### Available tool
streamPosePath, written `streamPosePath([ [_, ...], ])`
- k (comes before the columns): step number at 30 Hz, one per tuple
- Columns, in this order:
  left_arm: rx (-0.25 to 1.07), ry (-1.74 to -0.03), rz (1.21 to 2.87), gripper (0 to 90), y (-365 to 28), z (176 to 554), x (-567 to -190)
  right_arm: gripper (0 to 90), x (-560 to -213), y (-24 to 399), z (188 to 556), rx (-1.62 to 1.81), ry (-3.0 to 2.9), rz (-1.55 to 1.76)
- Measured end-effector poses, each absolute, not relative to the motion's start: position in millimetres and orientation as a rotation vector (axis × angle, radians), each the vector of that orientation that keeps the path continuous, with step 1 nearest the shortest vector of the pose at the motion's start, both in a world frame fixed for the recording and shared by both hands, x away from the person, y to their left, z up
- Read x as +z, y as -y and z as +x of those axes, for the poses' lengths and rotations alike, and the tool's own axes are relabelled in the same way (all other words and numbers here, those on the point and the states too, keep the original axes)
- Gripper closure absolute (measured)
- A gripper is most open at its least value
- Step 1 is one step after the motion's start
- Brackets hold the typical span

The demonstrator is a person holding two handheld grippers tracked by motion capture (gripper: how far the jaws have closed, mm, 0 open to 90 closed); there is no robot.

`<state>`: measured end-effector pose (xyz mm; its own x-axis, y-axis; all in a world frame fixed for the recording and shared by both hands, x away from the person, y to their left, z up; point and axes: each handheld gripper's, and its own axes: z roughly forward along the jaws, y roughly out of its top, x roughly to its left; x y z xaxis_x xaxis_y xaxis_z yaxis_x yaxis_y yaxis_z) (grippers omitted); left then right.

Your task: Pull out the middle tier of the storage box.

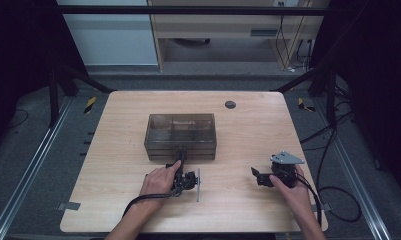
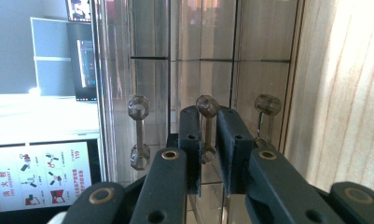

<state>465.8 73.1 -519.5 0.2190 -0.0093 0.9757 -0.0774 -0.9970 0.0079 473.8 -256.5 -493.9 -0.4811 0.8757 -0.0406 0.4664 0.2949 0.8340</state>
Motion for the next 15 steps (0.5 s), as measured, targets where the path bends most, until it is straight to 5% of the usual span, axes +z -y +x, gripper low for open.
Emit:
streamPosePath([
  [15,1.920,0.089,2.416,81.0,-73.9,461.9,-518.3,5.6,-494.3,256.9,474.1,1.072,-2.075,1.194],
])
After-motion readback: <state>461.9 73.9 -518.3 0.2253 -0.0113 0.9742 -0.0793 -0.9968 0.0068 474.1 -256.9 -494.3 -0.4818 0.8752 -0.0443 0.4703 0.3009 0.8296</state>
